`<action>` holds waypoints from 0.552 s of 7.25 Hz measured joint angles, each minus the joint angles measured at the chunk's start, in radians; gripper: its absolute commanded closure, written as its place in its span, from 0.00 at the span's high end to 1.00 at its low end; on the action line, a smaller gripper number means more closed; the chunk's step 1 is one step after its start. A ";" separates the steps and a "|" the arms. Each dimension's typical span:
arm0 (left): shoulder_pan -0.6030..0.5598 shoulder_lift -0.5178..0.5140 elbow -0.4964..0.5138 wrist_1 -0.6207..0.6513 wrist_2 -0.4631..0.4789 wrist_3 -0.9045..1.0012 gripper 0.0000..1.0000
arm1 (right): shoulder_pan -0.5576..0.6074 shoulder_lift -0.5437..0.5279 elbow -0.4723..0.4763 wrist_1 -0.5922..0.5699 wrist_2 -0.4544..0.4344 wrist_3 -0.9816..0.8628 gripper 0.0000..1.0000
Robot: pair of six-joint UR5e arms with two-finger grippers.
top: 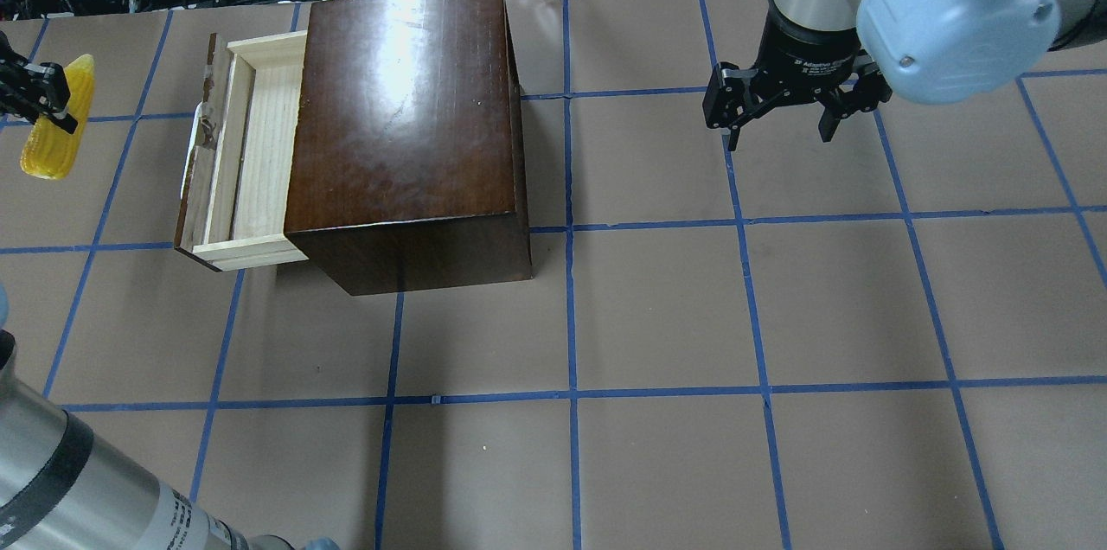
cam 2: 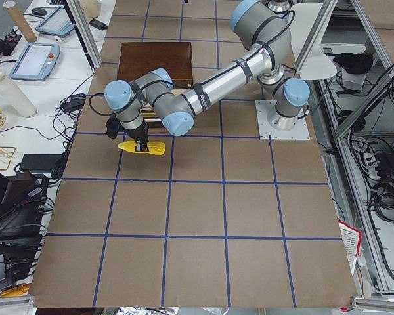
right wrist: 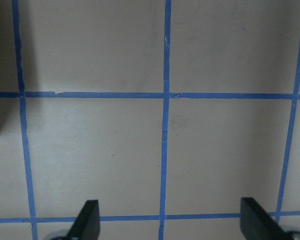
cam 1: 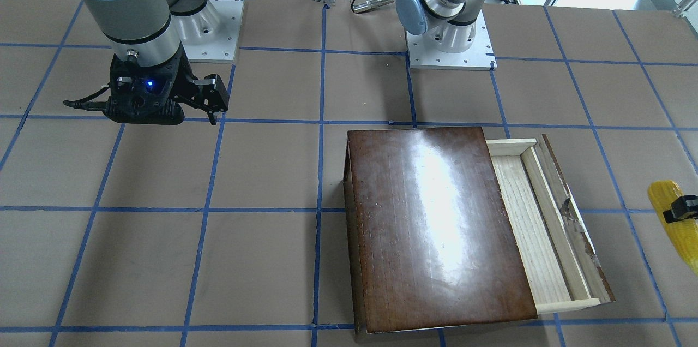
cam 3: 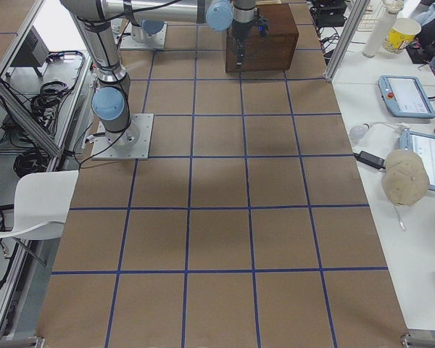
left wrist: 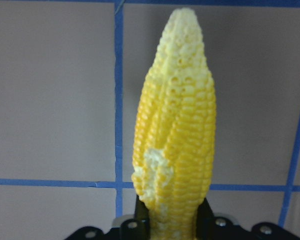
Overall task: Open drawer and put corn inside
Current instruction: 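Lift the corn and carry it over the open drawer with the left gripper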
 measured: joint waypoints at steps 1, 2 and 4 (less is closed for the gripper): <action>-0.031 0.026 0.006 -0.014 -0.005 -0.010 0.00 | 0.000 0.000 0.000 0.000 0.000 0.000 1.00; -0.066 0.049 0.009 -0.025 -0.008 -0.031 0.00 | 0.000 0.000 0.000 0.000 0.000 0.000 1.00; -0.129 0.077 0.009 -0.045 -0.011 -0.124 0.00 | 0.000 0.001 0.000 -0.001 0.001 0.000 1.00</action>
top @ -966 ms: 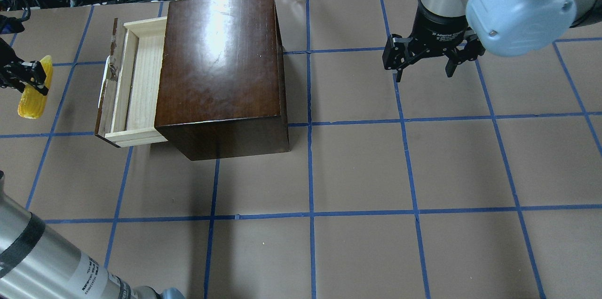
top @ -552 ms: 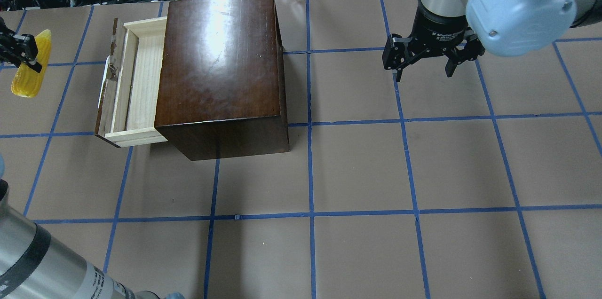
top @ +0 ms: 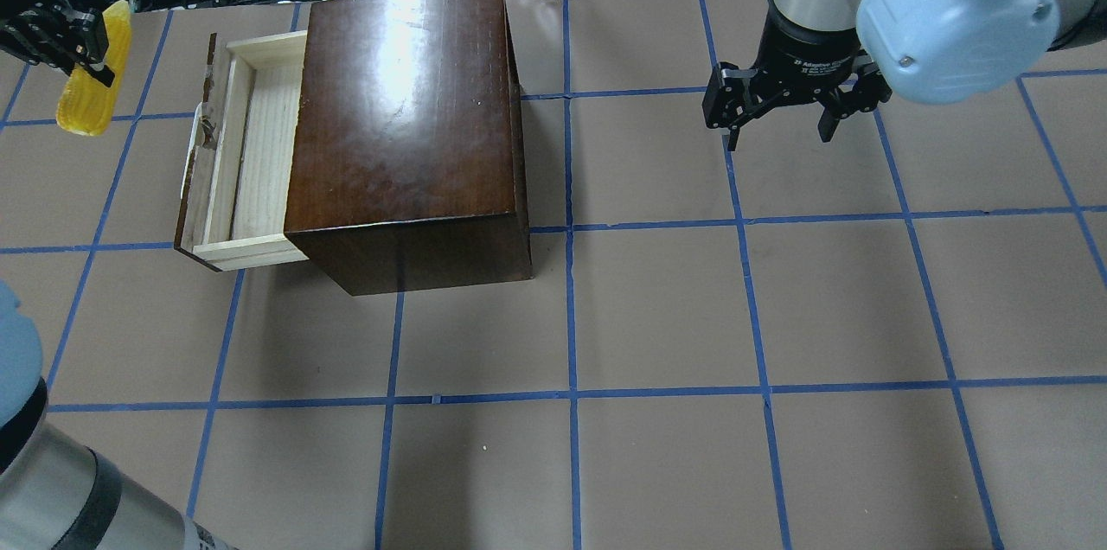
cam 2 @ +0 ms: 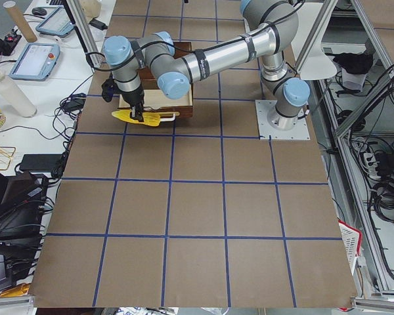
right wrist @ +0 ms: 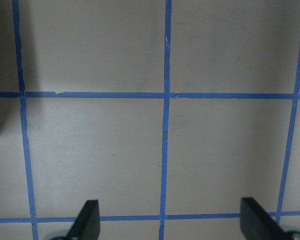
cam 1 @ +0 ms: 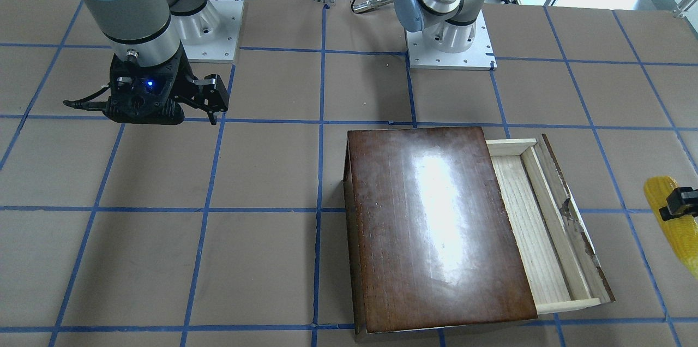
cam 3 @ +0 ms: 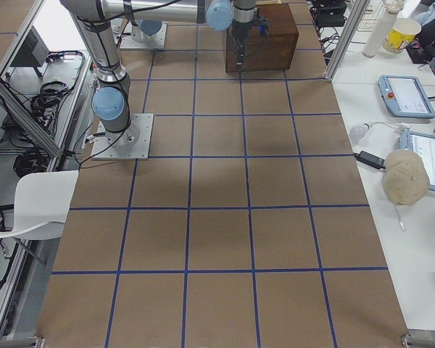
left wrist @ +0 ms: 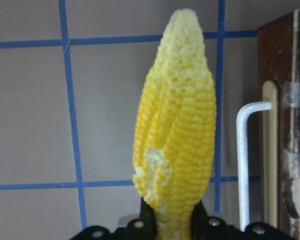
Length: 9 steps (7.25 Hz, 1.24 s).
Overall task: Open drawer and put corn inside
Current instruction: 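Lift the corn and carry it over the open drawer with the left gripper, then lower the corn into the drawer and open the left gripper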
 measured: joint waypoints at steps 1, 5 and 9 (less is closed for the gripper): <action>-0.032 0.009 -0.002 -0.011 -0.002 -0.054 0.00 | 0.000 0.000 0.000 0.000 0.000 0.000 1.00; -0.133 0.020 -0.013 -0.052 -0.073 -0.273 0.00 | 0.000 0.000 0.000 0.001 0.000 0.000 1.00; -0.158 0.001 -0.085 -0.050 -0.090 -0.285 0.00 | 0.000 -0.001 0.000 0.001 -0.001 0.000 1.00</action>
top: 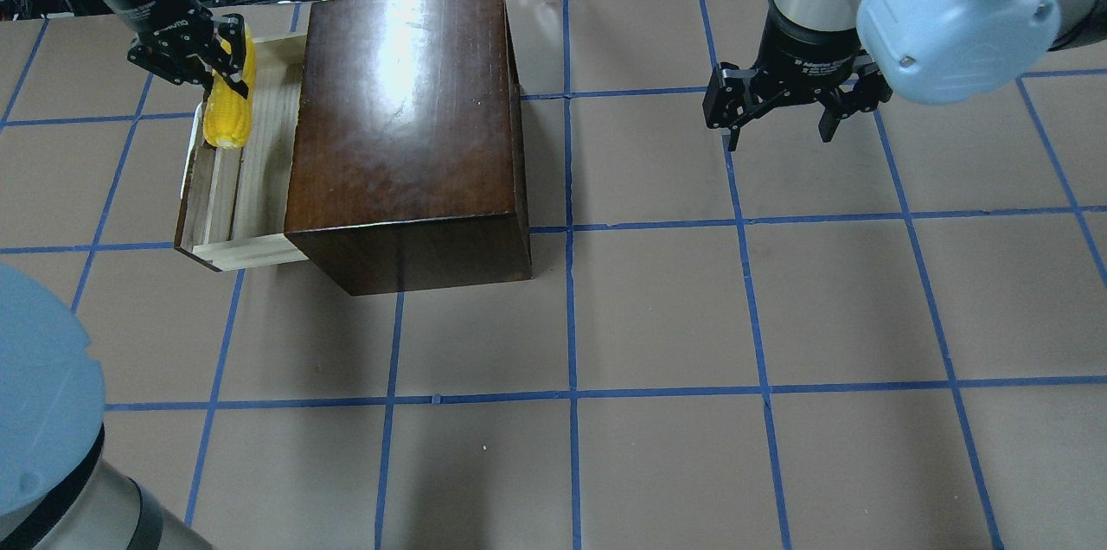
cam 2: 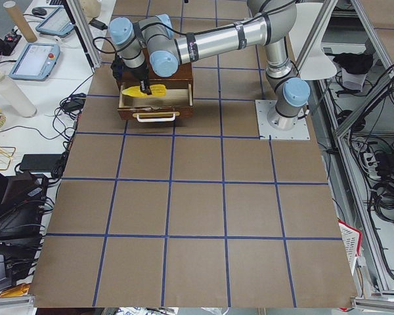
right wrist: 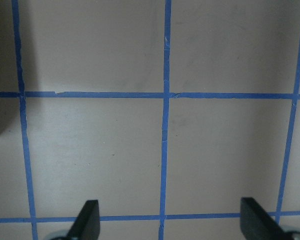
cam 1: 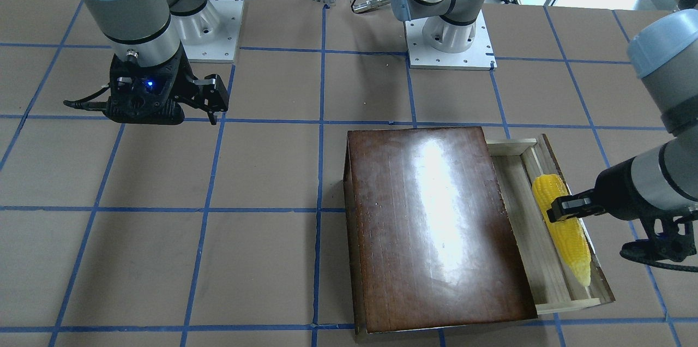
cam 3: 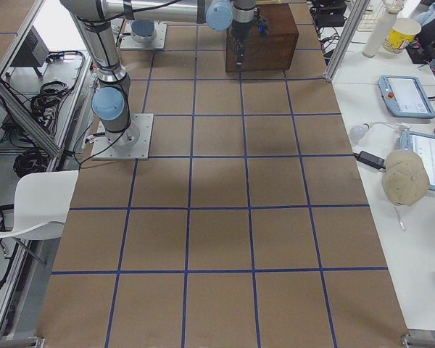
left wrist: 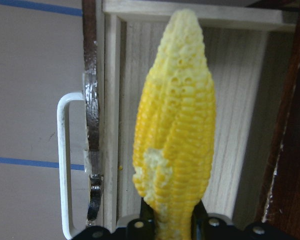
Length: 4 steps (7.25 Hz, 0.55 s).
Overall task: Open drawer and put corn inside
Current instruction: 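Lower the corn into the drawer and open the left gripper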
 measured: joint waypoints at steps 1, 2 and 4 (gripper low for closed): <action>0.000 -0.004 -0.017 0.001 0.000 0.005 0.00 | 0.000 0.000 0.000 0.000 0.000 0.000 1.00; 0.000 -0.005 -0.034 0.002 0.001 0.008 0.03 | 0.000 0.000 0.000 0.000 -0.001 0.000 1.00; 0.002 -0.011 -0.064 0.015 0.003 0.009 0.07 | 0.000 0.000 0.000 0.001 -0.001 0.000 1.00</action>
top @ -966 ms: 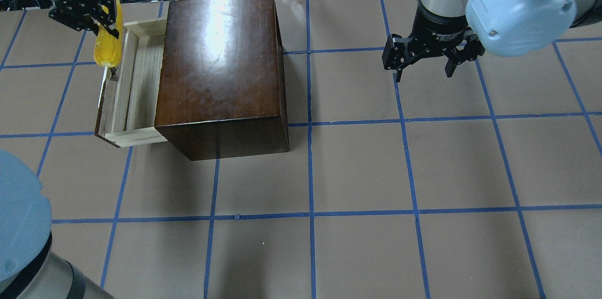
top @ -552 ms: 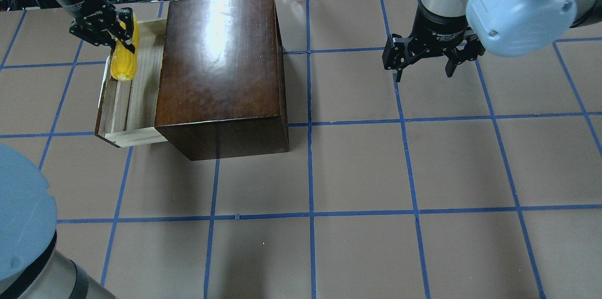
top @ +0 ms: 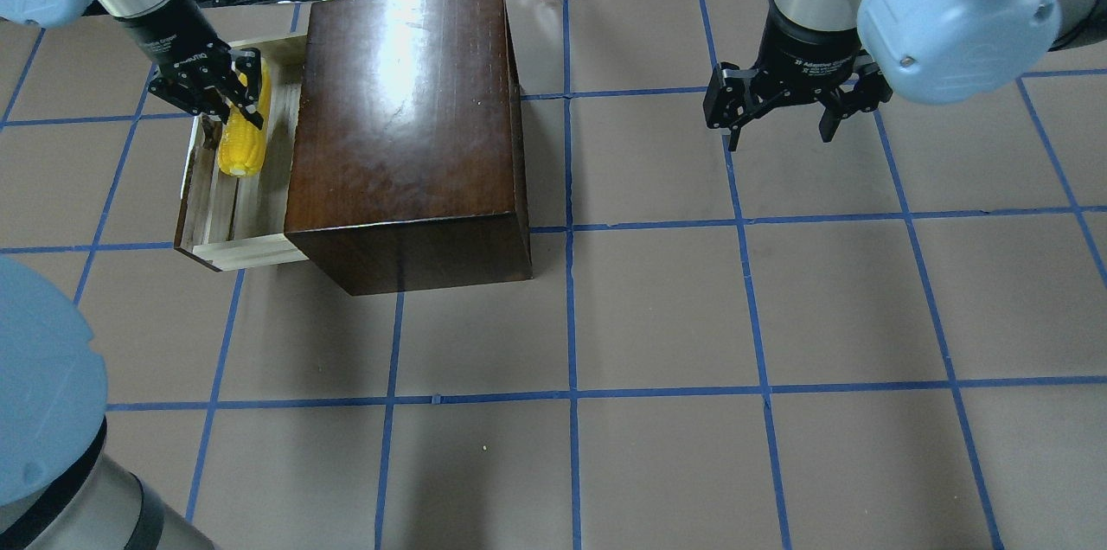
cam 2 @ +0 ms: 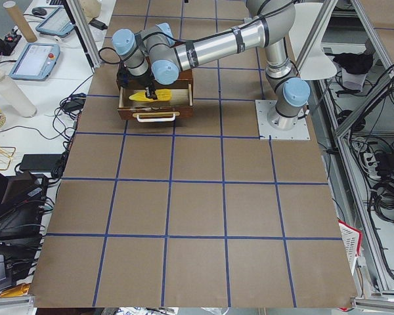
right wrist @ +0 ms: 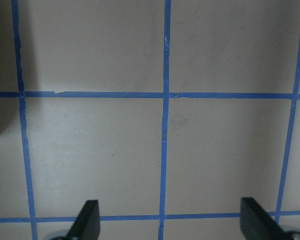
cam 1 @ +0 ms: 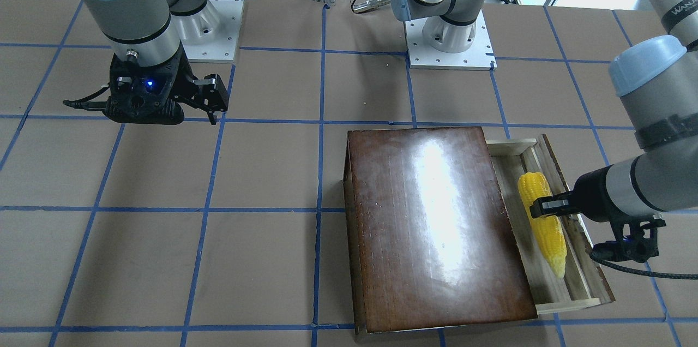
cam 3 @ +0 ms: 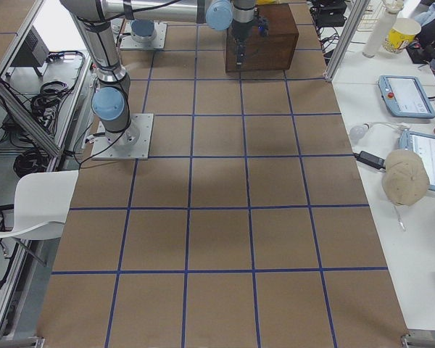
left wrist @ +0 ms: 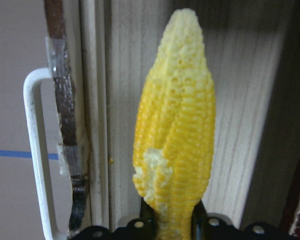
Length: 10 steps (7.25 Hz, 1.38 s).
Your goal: Open drawer and put corn inside
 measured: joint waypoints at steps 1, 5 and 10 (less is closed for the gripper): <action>0.000 -0.007 -0.012 0.018 -0.001 0.000 0.35 | 0.000 0.001 0.000 0.000 0.000 0.000 1.00; 0.000 -0.029 -0.026 0.057 -0.013 -0.011 1.00 | 0.000 0.000 0.000 0.000 -0.001 0.000 1.00; -0.011 0.012 0.012 0.039 -0.016 -0.015 1.00 | 0.000 0.000 0.000 0.000 -0.001 0.000 1.00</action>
